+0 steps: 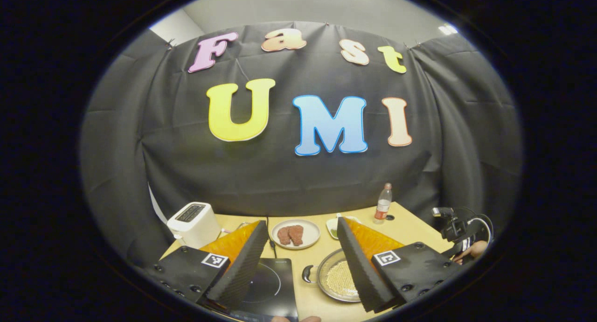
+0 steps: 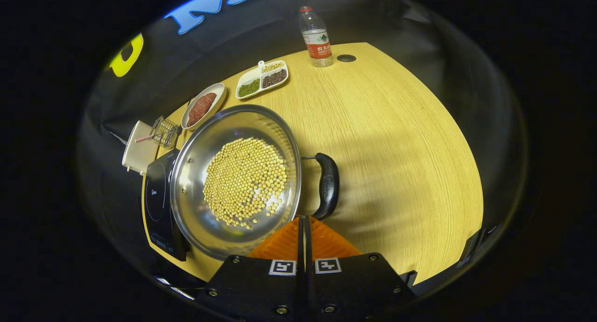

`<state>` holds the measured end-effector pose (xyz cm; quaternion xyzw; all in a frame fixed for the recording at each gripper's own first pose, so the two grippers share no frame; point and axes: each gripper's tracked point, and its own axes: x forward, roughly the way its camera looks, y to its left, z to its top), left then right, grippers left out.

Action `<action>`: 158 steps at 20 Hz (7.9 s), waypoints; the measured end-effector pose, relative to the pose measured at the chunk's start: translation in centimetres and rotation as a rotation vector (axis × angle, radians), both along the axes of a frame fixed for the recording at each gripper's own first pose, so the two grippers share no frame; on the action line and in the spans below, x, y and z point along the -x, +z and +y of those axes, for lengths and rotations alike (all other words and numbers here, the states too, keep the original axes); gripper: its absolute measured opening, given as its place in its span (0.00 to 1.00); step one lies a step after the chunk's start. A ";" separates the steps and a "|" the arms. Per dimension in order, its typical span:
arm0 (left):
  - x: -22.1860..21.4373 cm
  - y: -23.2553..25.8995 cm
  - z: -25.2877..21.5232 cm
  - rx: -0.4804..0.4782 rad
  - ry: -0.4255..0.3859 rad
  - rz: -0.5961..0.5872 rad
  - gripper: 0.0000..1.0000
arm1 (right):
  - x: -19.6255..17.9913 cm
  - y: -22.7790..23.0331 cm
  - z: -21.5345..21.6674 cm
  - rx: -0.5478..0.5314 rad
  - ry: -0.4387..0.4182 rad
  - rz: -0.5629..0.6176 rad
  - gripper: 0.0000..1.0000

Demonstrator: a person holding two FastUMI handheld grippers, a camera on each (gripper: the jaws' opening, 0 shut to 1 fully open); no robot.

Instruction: First push the handle of the pot to place it horizontally, then grasp the pot with both hands and set it on the induction cooktop.

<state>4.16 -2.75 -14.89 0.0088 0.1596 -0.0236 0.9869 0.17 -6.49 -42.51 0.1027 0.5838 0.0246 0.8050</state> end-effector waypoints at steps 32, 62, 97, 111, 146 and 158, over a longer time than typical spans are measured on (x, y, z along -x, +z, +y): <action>-2.5 -24.6 -3.7 0.157 -0.139 0.494 1.00 | -5.8 2.9 -0.8 0.098 0.064 -0.316 0.99; -4.7 -34.7 -3.2 0.023 -0.173 0.714 0.72 | -8.0 -5.3 -0.8 0.123 -0.028 -0.138 0.66; 0.2 -24.4 10.1 0.032 -0.134 0.614 0.69 | -1.2 4.1 12.8 0.109 0.025 -0.200 0.60; 1.8 -23.5 20.7 0.026 -0.051 0.636 0.65 | -1.2 3.8 22.9 0.107 0.103 -0.185 0.60; -2.2 -27.6 31.6 0.016 0.015 0.663 0.63 | -4.9 -1.3 33.0 0.090 0.089 -0.155 0.54; -3.2 -24.3 32.6 0.026 0.079 0.532 0.77 | -6.2 0.4 32.6 0.082 0.142 -0.269 0.79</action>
